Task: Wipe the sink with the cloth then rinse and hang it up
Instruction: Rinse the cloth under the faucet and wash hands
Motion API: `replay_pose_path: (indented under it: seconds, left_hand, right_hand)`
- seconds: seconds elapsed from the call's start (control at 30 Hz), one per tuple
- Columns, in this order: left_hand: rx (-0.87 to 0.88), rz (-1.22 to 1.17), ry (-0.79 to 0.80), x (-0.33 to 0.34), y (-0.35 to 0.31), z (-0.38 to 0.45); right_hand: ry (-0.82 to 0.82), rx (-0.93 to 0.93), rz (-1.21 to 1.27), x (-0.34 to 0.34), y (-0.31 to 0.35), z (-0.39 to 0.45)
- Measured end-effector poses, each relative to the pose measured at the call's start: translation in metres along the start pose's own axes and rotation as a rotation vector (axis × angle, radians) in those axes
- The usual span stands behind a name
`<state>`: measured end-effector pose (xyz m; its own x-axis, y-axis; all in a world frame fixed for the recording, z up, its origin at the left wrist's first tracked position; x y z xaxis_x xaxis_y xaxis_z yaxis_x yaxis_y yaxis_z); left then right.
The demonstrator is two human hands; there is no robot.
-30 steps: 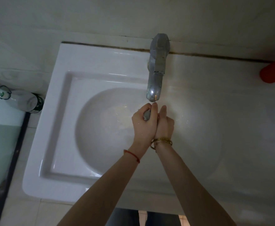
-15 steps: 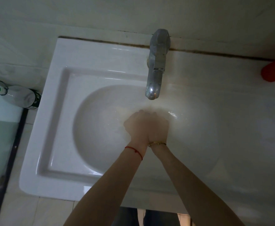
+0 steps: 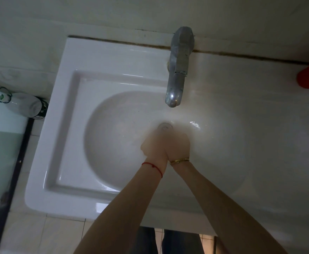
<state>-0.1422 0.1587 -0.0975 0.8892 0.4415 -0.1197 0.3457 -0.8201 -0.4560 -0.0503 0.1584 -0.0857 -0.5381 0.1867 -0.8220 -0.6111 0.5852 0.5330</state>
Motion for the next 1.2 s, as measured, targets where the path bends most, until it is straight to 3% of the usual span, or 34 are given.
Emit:
replay_pose_path:
  seconds: [0.1,0.23,0.3,0.43,0.63,0.73,0.93,1.2]
  left_hand:
    - [0.094,0.036,0.057,0.004,-0.004,-0.004]
    - [0.316,0.059,0.161,0.016,-0.018,-0.014]
    - [0.34,0.023,0.21,0.021,-0.023,-0.02]
    - [0.279,-0.026,0.271,0.025,-0.032,-0.029]
    - [-0.053,-0.085,0.196,0.017,-0.024,-0.026]
    - [-0.163,-0.002,0.256,0.015,-0.013,-0.024]
    - [-0.214,0.101,0.307,0.013,0.001,-0.014]
    - [-0.265,0.093,0.286,0.006,0.02,-0.017]
  right_hand:
    - [0.008,0.1,0.056,-0.003,-0.006,0.0]
    - [0.068,0.437,0.464,-0.004,-0.02,-0.007]
    - [0.052,0.503,0.565,-0.008,-0.017,-0.011]
    - [-0.14,0.243,0.428,-0.037,0.002,-0.004]
    - [-0.252,-0.209,0.06,-0.057,0.029,-0.005]
    - [-0.23,-0.365,-0.086,-0.056,0.032,-0.007]
    - [-0.165,-0.592,-0.229,-0.052,0.038,-0.007]
    - [0.056,-0.674,-0.254,-0.048,0.024,-0.02]
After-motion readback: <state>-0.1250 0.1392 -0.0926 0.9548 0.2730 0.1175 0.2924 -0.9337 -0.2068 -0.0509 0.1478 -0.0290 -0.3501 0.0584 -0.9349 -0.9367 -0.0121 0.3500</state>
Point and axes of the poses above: each hand's wrist, its own z-axis towards the middle knuckle, its own x-axis out of the palm, y = z × x, the point moved 6 cm from there along z, towards the middle knuckle, and after that the axes turned 3 degrees about x, right-handed, at the moved point
